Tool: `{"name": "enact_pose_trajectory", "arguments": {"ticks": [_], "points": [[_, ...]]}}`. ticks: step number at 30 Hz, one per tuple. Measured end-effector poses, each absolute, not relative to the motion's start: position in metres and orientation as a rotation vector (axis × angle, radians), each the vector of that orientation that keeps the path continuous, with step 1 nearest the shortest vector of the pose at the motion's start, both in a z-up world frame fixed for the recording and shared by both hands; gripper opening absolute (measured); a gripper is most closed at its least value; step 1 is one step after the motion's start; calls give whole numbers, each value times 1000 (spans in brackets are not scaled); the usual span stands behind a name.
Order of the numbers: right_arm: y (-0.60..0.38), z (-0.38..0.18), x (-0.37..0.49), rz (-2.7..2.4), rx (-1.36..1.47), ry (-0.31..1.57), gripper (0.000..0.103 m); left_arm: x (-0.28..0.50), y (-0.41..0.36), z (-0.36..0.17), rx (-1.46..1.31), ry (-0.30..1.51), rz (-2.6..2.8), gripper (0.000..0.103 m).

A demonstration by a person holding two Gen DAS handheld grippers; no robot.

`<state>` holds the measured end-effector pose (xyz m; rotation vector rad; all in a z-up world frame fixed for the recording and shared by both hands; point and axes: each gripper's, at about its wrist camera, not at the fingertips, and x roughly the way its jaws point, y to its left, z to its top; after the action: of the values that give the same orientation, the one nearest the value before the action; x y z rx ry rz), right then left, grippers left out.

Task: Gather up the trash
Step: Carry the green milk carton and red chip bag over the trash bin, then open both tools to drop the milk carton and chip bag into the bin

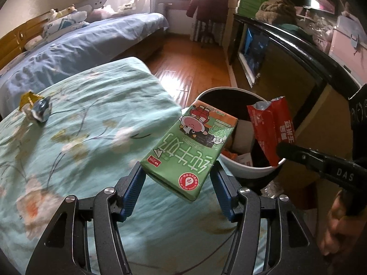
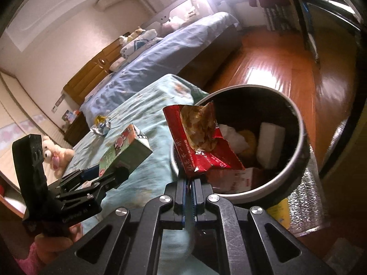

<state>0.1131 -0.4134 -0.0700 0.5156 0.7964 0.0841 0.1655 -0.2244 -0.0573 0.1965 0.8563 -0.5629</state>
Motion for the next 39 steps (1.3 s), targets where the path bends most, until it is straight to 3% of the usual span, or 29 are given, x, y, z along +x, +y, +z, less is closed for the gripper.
{"name": "enact_pose_trajectory", "arguments": {"ticks": [25,39], "points": [[-456,-84,128,23,547,844,4,187,-289,-69,262,899,-609,58],[-466,-84,133,12,566,854,14,189,-299,-71,285,919,-621,59]]}}
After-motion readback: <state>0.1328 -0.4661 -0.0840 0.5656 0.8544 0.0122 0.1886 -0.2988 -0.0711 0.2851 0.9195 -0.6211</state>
